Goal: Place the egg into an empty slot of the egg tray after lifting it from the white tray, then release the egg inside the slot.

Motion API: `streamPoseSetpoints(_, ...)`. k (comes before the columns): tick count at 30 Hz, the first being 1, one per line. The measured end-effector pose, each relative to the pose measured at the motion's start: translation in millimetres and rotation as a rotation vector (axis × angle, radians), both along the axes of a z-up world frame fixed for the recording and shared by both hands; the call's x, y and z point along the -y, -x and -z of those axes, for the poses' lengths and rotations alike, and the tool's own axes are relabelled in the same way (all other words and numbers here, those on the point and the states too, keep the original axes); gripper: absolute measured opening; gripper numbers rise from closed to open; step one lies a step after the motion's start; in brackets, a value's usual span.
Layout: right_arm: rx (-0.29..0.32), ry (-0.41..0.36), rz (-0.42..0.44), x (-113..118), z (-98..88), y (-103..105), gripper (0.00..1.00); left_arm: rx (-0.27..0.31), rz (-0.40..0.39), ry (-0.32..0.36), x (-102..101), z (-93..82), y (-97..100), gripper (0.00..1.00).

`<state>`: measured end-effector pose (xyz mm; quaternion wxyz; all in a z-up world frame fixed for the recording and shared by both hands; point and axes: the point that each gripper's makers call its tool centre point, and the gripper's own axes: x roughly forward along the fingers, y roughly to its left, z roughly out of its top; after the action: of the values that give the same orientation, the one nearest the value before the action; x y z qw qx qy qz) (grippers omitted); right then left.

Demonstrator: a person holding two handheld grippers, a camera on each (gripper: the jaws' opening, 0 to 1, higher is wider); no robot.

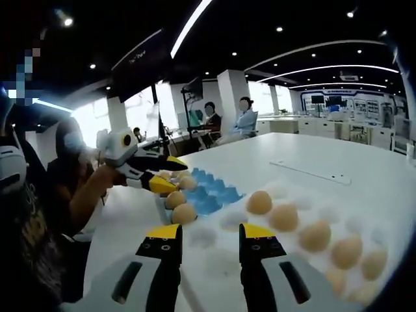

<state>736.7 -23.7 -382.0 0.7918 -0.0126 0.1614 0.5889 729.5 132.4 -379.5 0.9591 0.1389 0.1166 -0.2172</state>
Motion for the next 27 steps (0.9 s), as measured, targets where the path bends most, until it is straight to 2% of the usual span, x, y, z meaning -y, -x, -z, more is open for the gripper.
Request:
streamPoseSetpoints(3,0.023,0.023,0.020,10,-3.5,-6,0.36,0.004,0.013,0.000,5,0.2,4.4,0.43)
streamPoseSetpoints(8,0.031,0.038,0.030,15,-2.8,-7,0.36,0.004,0.021,0.002,9,1.5,6.1,0.45)
streamPoseSetpoints(17,0.057,0.075,0.041,23,-3.3,-11,0.36,-0.005,0.061,0.016,21,4.4,8.7,0.55)
streamPoseSetpoints(21,0.072,0.101,0.060,32,-1.6,-18,0.36,-0.012,0.095,0.066,29,2.8,11.5,0.56)
streamPoseSetpoints(27,0.085,0.133,0.091,45,2.4,-24,0.36,-0.016,0.102,0.068,32,4.8,12.7,0.56)
